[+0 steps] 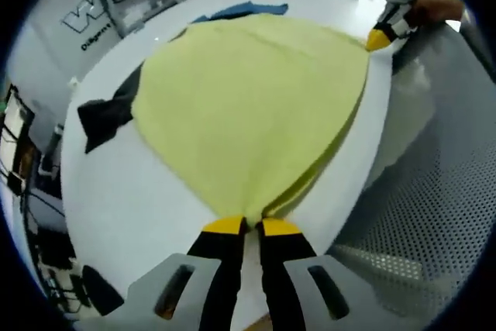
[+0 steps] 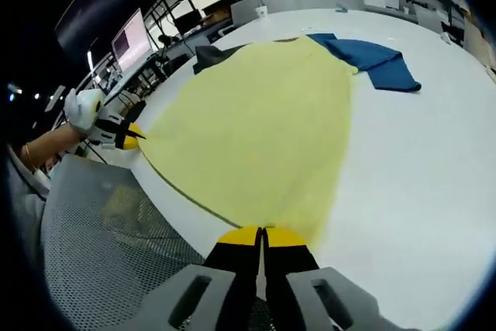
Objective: Fold the garment on the visible template until the final outline fits inside the template.
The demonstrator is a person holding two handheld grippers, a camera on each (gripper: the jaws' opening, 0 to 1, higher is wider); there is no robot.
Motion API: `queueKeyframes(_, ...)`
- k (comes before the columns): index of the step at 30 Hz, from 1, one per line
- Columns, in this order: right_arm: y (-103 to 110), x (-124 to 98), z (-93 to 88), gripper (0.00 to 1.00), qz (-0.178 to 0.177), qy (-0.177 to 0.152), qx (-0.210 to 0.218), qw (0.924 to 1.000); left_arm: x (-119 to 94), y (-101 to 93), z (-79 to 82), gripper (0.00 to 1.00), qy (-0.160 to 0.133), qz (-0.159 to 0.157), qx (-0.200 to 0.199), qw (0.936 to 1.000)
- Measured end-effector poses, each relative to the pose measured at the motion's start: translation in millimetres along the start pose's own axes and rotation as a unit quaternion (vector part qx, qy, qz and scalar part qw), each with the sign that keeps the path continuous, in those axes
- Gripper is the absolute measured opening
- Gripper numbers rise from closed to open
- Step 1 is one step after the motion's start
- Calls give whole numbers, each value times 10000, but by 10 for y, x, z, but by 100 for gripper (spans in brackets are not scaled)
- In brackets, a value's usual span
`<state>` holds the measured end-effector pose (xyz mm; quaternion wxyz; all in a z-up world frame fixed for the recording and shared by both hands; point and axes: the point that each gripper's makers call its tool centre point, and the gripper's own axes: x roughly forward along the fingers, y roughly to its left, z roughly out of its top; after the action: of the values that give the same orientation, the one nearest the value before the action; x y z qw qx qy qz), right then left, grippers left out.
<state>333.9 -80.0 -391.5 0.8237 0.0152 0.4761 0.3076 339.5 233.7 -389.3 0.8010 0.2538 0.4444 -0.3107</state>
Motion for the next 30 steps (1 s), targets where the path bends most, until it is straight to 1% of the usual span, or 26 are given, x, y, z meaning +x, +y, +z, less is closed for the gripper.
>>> queueKeyframes(2,25,-3,-28,0,59,40,1,10000,-1,-13,24,4,-87,-18,-208,9997)
queueKeyframes(4,48,-19,-33,0,77,42,-1,10000,-14,-12,6,6,-147,-21,-248,9996)
queueKeyframes(6,55,-75,21,0,44,-9,-36,10000,-25,-12,26,6,-266,79,-112,9996)
queueKeyframes(8,55,-93,51,0,48,-62,-14,10000,-32,3,23,8,-290,171,-134,9993)
queueKeyframes(9,60,-93,56,0,50,-73,-6,10000,-46,-21,5,9,-275,148,-207,9993)
queueKeyframes(10,-8,-109,88,0,-11,-102,18,9999,-73,-72,-36,12,-253,89,-273,9993)
queueKeyframes(13,-118,-170,147,0,-122,-165,38,9998,-101,-109,-66,18,-272,20,-341,9990)
queueKeyframes(15,-178,-247,202,0,-181,-212,64,9996,-144,-130,-54,18,-291,37,-430,9986)
queueKeyframes(16,-259,-243,218,0,-235,-249,72,9994,-162,-128,-50,17,-298,59,-459,9985)
queueKeyframes(17,-311,-249,237,0,-281,-283,77,9992,-177,-100,-83,16,-289,85,-497,9983)
queueKeyframes(19,-374,-274,272,5,-314,-365,116,9988,-204,-83,-87,18,-354,59,-535,9979)
queueKeyframes(20,-415,-329,415,9,-333,-693,248,9967,-244,-181,44,19,-710,-299,-456,9960)
queueKeyframes(21,-451,-358,461,13,-379,-794,288,9957,-330,-249,201,20,-935,-373,-563,9933)
queueKeyframes(22,-459,-364,471,15,-383,-813,279,9956,-345,-260,231,21,-980,-387,-613,9925)
queueKeyframes(23,-516,-391,492,17,-433,-879,259,9948,-391,-230,347,22,-1221,-329,-789,9888)
queueKeyframes(24,-589,-428,539,18,-506,-932,279,9940,-421,-213,439,22,-1405,-297,-861,9859)
queueKeyframes(26,-658,-467,583,19,-565,-991,312,9930,-439,-166,543,24,-1626,-234,-1042,9809)
queueKeyframes(27,-705,-495,613,20,-602,-1007,293,9927,-435,-103,592,25,-1794,-189,-1183,9765)
queueKeyframes(28,-740,-513,644,21,-643,-1019,262,9924,-436,-86,608,26,-1828,-177,-1268,9748)
queueKeyframes(29,-800,-540,679,21,-701,-1027,237,9920,-439,-38,645,28,-1843,-145,-1499,9713)
queueKeyframes(30,-824,-535,700,22,-742,-1038,200,9916,-452,25,688,29,-1898,-56,-1500,9703)
